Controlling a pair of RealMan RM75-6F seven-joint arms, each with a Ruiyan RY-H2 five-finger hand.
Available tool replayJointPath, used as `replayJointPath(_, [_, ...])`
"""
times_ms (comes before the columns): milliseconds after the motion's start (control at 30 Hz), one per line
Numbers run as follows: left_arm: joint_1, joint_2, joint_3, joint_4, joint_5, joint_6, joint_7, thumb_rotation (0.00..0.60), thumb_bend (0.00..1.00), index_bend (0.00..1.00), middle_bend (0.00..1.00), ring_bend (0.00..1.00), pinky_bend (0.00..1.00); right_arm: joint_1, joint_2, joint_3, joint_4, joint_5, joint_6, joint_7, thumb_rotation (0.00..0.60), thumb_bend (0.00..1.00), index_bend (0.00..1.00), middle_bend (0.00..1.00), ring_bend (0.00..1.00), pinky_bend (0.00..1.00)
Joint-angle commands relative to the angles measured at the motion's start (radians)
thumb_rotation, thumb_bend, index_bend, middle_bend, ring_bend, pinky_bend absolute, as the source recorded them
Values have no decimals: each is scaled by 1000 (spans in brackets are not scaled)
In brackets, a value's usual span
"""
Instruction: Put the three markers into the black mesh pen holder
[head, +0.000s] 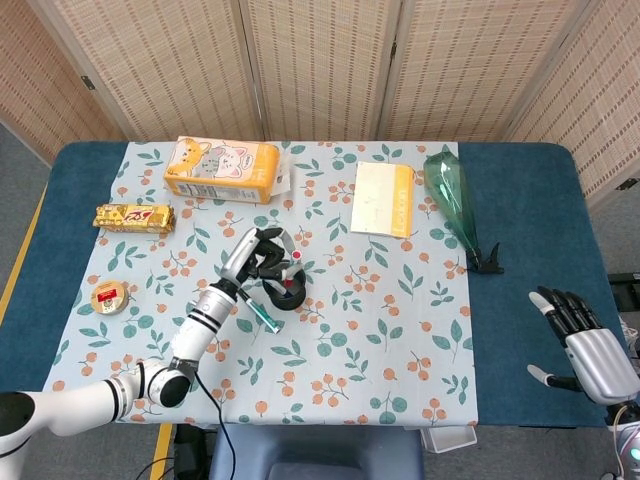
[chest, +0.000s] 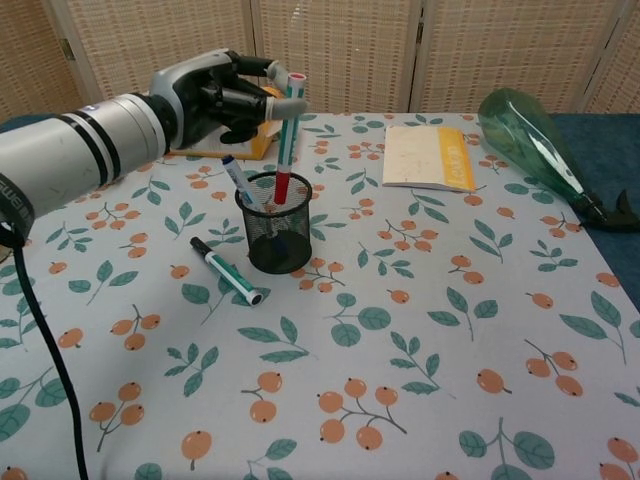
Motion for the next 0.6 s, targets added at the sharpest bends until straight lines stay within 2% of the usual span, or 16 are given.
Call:
replayJointPath(33, [14,-18,20,34,51,-3,-33,600,333,619,1000,926,959,-2,-1,1,-1,1,3,-2,600,127,3,0,1,0])
replayJointPath(333, [31,-22,56,79,175,17,-117,600,261,306,1000,894,940,-7,-1,2,-3,0,10,-6,600,126,3,0,1,0])
replayJointPath(400, [39,-14,56,68,189,33,-123,600,255,278,1000,892,939,-8,-2,2,-3,-2,12,-8,600,126,3,0,1,0])
replayJointPath(500, [67,19,53,18,222,101,-116,600,254,295,1000,892,938,-7,-2,-1,-1,-8,10,-11,600,126,4,0,0,0])
replayJointPath(600, [133,101,86,-76,313,250,21,600,254,346,1000,892,938,-7,-2,-3,-2,-15,12,-14,600,126,3,0,0,0])
